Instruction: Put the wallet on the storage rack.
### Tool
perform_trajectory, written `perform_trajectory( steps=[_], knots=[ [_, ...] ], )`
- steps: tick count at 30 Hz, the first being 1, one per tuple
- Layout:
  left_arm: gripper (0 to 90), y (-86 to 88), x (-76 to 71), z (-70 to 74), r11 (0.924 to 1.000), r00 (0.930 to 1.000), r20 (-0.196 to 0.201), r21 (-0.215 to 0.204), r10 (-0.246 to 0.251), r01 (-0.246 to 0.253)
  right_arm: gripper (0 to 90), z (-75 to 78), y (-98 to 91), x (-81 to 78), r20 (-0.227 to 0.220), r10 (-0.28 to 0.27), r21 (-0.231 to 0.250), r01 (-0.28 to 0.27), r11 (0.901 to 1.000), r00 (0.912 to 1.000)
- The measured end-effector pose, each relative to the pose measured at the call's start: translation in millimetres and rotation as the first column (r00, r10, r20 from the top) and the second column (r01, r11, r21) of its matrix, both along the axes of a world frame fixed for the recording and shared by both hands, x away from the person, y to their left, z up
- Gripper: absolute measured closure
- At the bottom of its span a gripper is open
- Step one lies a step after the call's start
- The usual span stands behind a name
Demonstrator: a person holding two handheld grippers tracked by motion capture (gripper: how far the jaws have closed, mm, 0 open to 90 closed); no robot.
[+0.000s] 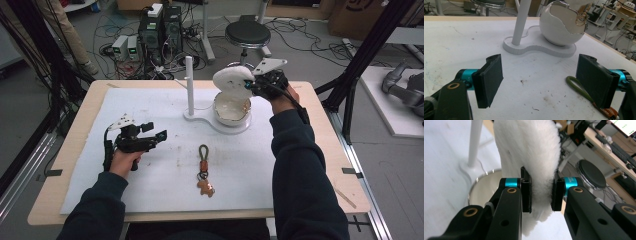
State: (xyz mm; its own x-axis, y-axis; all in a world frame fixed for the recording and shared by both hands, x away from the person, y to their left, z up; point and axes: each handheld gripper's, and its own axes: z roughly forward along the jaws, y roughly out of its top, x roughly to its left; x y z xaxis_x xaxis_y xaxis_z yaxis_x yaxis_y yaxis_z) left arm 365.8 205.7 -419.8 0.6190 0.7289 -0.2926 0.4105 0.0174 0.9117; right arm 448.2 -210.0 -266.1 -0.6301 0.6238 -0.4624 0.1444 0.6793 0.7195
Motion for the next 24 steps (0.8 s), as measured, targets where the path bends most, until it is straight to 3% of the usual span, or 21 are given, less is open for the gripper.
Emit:
perform_trajectory(
  steps=[1,6,16,18,24],
  knots=[
    [21.6,0.0,-0.1,0.1,1.0,1.0,0.0,-0.001,0.0,0.0,76.5,0.0,0.0,0.0,0.0,0.0,0.0,0.0,1.0,1.0],
    [21.6,-0.3,0.2,-0.4,1.0,1.0,-0.004,-0.005,-0.001,0.001,76.4,-5.2,2.7,-1.1,0.012,0.015,-0.1,-0.014,0.9949,0.9998],
    [21.6,-0.7,0.1,-0.8,1.0,1.0,-0.009,-0.008,0.002,-0.002,76.5,-8.2,4.9,-4.4,0.0,0.027,-0.154,-0.026,0.9877,0.9996],
    [21.6,-0.9,0.1,-1.0,0.9999,0.9999,-0.011,-0.011,0.003,-0.003,76.5,-9.3,4.9,-6.6,0.009,0.028,-0.198,-0.026,0.98,0.9996],
    [21.6,-1.8,-0.1,-1.3,1.0,0.9999,-0.012,-0.006,0.0,0.0,76.5,-19.2,8.0,-5.4,-0.006,0.026,-0.254,-0.027,0.9668,0.9996]
  ],
)
